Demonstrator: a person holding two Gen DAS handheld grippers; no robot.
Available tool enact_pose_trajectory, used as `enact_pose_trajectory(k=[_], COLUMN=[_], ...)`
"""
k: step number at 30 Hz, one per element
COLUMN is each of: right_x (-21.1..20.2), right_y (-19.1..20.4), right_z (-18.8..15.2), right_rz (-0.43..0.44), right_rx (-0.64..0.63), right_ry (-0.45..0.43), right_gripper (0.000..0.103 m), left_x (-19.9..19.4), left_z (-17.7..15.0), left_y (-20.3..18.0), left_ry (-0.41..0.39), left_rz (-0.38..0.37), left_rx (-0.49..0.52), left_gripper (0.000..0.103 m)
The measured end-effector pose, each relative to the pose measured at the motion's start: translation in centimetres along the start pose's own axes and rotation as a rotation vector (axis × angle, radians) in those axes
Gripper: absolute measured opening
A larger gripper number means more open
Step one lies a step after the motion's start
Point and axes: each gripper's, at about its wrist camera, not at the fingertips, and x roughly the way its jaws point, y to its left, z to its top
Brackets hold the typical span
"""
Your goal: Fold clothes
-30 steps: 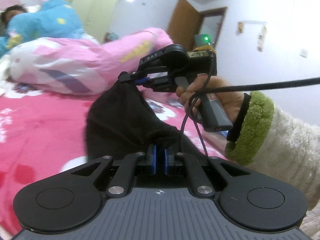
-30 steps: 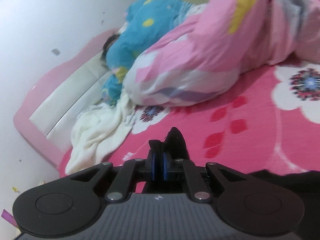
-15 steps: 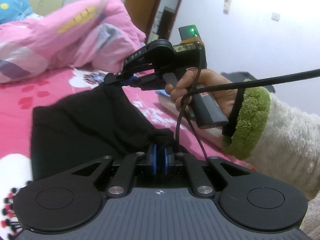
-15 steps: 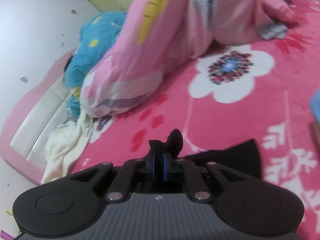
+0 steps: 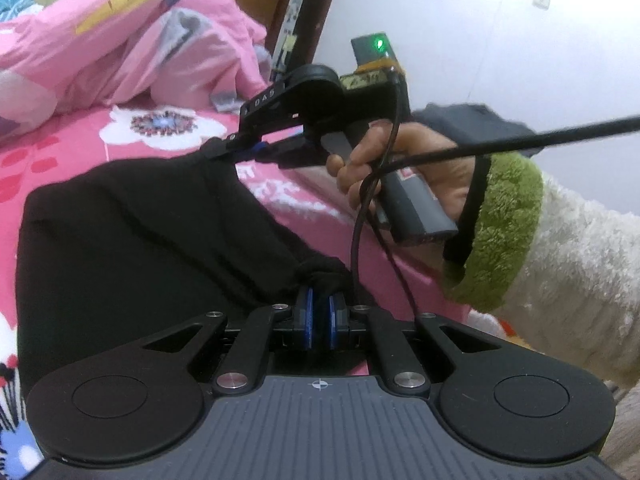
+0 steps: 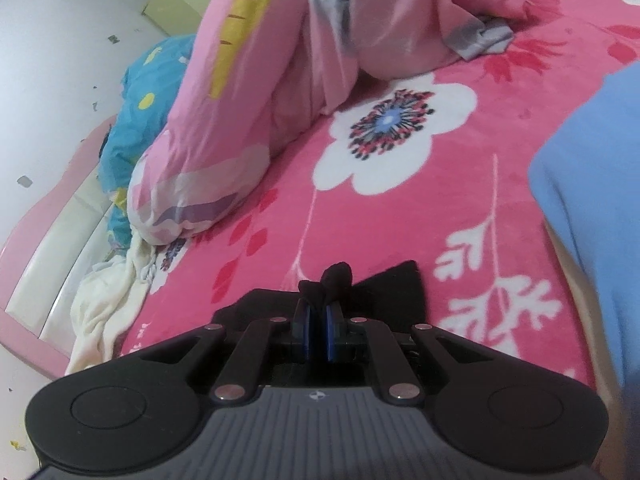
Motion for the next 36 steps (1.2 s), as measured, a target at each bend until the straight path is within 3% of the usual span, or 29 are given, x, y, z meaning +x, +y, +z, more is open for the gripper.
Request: enact_pose_trajectory(k=[6, 12, 14, 18, 20, 25, 31, 36], right_x=[0.2, -0.8, -1.6, -4.8, -6.7, -11.5, -15.2, -14.0], right_y=[-1.1, -1.7, -1.8, -1.2, -0.7, 0.5, 2.3, 1.6], right_z=[-0.4, -0.5, -0.5, -1.3, -1.9, -3.6, -8.6, -12.6], right_rz=[-0.032, -0.022, -0.019, 0.003, 0.018, 0.05, 0.066, 0.09], right_rx=[-0.001, 0.03, 0.047, 0.031, 0.013, -0.035, -0.08, 0.026], right_ry=[-0.01, -0.021, -0.037, -0.07, -0.088, -0.126, -0.103, -0.043], right_gripper=[0.007, 0.01, 0.012, 0.022, 0.028, 0.039, 0.04, 0.039], left_x=[0.4, 1.6, 1.4, 0.1, -0.7, -2.7, -6.1, -7.9], left_z=[0.0, -0.1, -0.3, -0.5, -0.7, -1.2, -1.0, -1.2], left_y=[-0.3, -0.2, -0.3, -1.4, -2.1, -2.6, -2.1, -0.5], left_ry=[0.005, 0.074, 0.075, 0.038, 0.03, 0.029, 0.041, 0.068], left_rz=[-0.004, 0.007, 0.002, -0.005, -0.004, 0.013, 0.116, 0.25], left_rx=[0.007, 0.016, 0.017, 0.066, 0.094, 0.104, 0.122, 0.111], left_gripper=[0.006, 0.009, 0.022, 0.035, 0.05, 0.057, 0.059, 0.06])
